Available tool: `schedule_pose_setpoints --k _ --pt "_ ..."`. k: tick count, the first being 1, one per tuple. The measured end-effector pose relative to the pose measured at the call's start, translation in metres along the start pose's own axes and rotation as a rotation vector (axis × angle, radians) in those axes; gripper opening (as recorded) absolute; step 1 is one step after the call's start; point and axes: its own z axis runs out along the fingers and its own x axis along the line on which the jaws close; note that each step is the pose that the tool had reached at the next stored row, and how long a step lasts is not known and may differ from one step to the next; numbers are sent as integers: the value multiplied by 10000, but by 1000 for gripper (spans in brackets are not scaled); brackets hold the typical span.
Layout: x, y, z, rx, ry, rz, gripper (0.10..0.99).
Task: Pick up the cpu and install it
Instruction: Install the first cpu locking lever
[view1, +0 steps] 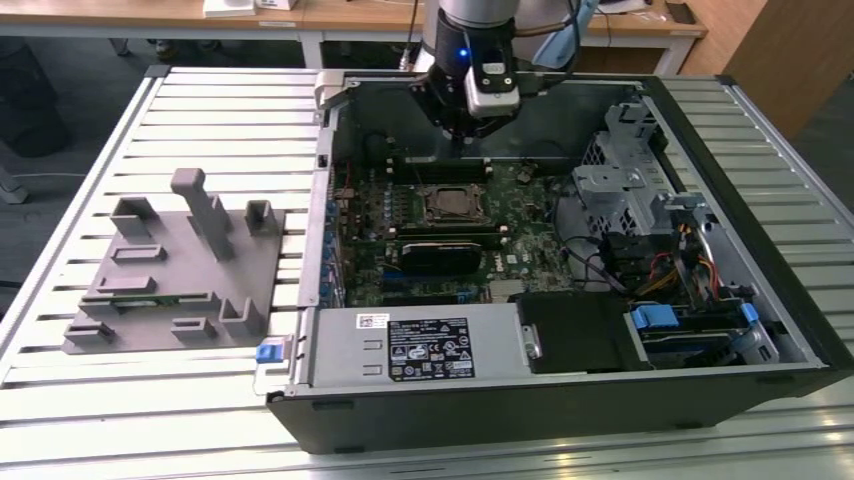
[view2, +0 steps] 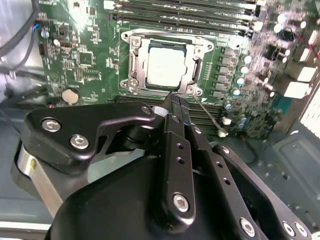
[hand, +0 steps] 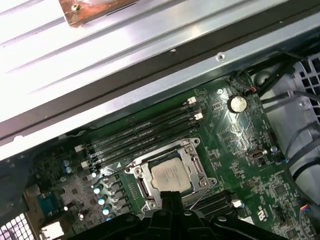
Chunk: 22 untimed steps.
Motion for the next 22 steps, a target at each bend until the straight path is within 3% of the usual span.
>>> schedule_pose_setpoints --k 10,15,19,22 --pt "0 0 8 9 28 -1671 106" --pt "0 0 17 17 49 -2946 106" --pt "0 -1 20 20 59 -3614 106" --pt "15 -8 23 -5 29 -3781 106"
